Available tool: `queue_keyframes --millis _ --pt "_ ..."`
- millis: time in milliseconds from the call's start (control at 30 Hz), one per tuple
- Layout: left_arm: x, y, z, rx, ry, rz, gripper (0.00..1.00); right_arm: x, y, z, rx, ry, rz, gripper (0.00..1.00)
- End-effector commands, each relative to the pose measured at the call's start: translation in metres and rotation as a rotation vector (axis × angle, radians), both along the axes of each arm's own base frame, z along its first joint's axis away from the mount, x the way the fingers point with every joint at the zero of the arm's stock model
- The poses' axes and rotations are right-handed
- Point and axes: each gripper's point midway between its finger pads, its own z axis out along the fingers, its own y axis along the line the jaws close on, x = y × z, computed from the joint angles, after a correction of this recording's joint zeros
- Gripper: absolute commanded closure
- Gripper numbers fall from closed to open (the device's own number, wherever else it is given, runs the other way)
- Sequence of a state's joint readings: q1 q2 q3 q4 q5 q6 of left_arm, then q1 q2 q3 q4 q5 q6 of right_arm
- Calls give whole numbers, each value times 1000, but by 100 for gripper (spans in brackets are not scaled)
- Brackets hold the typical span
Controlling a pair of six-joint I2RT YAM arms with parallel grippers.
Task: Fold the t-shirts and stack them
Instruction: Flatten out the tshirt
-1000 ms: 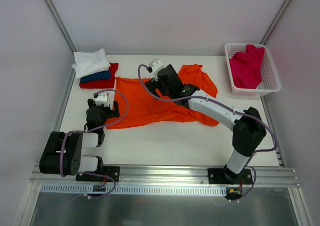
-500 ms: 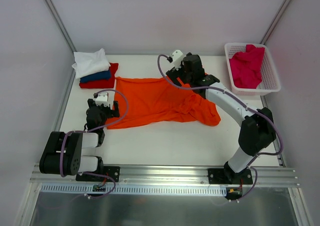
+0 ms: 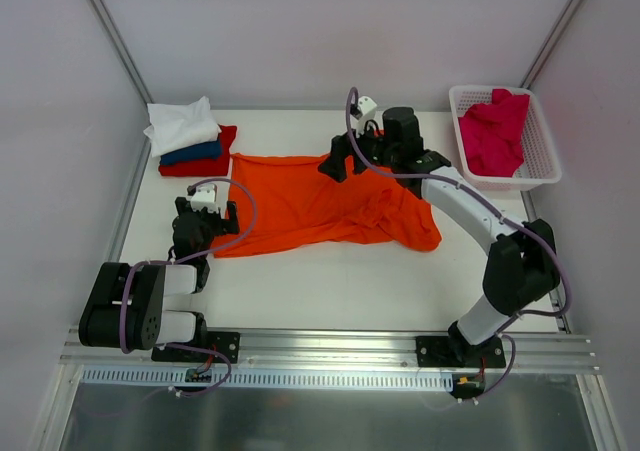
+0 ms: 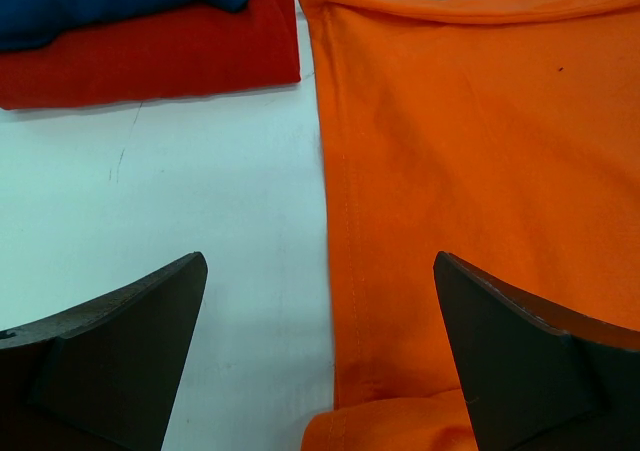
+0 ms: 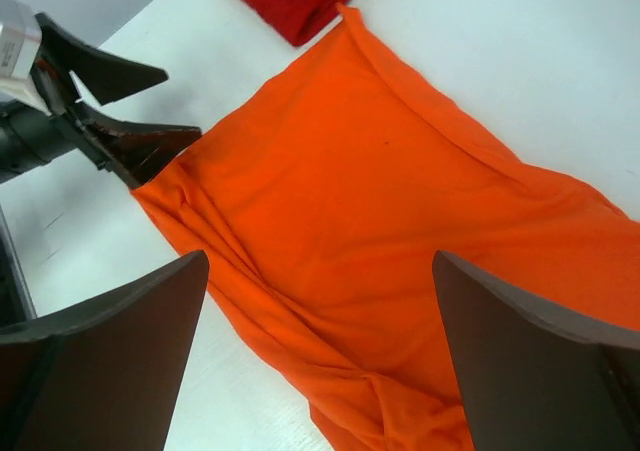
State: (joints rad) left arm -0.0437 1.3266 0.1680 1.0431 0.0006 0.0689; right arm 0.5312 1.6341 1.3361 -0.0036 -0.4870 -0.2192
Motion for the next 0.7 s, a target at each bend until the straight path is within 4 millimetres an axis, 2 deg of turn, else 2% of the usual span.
queue_keyframes --millis 0,67,133,233,267,300,333,433,533,667 --pt "8 -3 18 -19 -67 -22 1 7 -18 42 84 -71 -69 1" --pt "8 -3 18 -19 -67 -22 1 25 -46 32 29 -99 -167 0" --pt "8 -3 17 -19 -65 -24 1 40 -77 35 7 -128 -262 1" --pt "8 -3 17 -21 -65 -23 1 51 -109 36 11 -124 -333 0" --pt "8 -3 17 -19 -65 -24 1 60 -131 36 16 -110 -392 1" --pt "8 -3 18 -19 -67 -24 1 64 -141 36 22 -102 -418 0" --pt "8 -3 17 -19 -64 -24 1 72 -161 33 20 -93 -474 1" --pt "8 -3 17 -19 -64 -24 1 83 -196 19 43 -31 -579 0" --pt "8 -3 17 -21 -64 -23 1 88 -213 7 57 -10 -639 0" --pt "8 -3 18 -20 -65 -24 1 94 -223 2 97 4 -677 1"
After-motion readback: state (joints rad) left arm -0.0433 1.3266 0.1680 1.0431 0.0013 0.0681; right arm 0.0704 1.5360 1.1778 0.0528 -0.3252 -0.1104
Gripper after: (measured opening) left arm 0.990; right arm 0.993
